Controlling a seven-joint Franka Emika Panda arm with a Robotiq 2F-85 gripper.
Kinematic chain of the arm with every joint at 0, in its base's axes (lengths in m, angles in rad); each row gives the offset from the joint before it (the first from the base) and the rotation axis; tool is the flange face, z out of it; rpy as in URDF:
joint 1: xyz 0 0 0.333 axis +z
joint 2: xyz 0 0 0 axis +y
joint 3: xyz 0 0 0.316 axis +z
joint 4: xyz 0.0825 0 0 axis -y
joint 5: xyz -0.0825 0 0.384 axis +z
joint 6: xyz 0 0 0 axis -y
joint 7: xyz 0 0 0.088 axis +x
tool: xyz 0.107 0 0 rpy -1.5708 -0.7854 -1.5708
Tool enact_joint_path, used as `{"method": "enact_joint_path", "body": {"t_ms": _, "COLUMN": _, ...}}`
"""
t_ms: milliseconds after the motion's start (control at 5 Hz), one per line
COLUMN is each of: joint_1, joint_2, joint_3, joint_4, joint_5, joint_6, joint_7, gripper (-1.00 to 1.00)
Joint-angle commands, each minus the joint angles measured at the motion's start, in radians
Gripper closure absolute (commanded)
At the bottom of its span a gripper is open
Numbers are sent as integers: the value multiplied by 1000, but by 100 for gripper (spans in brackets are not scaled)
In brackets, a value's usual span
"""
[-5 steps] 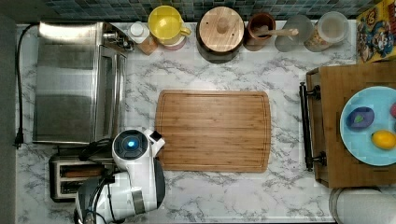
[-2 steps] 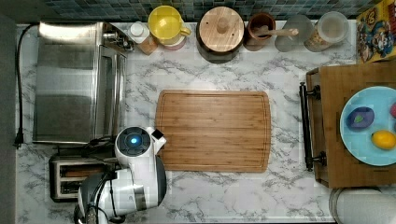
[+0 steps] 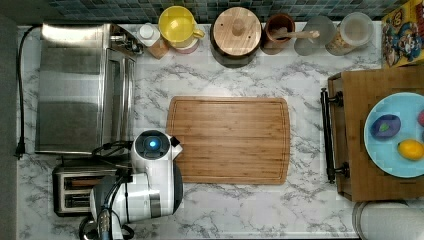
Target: Turn on the toaster.
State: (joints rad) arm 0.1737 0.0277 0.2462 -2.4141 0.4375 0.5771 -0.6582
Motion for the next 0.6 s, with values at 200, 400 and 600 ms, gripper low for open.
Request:
{"method": "enact_joint_path", "body": {"t_ms": 200, "joint_1": -1, "joint_2": 173, "joint_3": -9, "joint_4": -91, "joint_5": 5, "joint_6": 205, "joint_7": 21, "gripper": 100}}
{"method": "enact_joint_path", "body": {"t_ms": 400, "joint_1": 1, "joint_2": 173, "joint_3": -10, "joint_4": -92, "joint_5": 5, "joint_6": 205, "joint_7": 21, "gripper": 100}}
{"method": "enact_joint_path", "body": {"t_ms": 600, "joint_1": 1, "joint_2": 173, "joint_3": -10, "joint_4": -91, "joint_5": 5, "joint_6": 205, "joint_7": 21, "gripper": 100}}
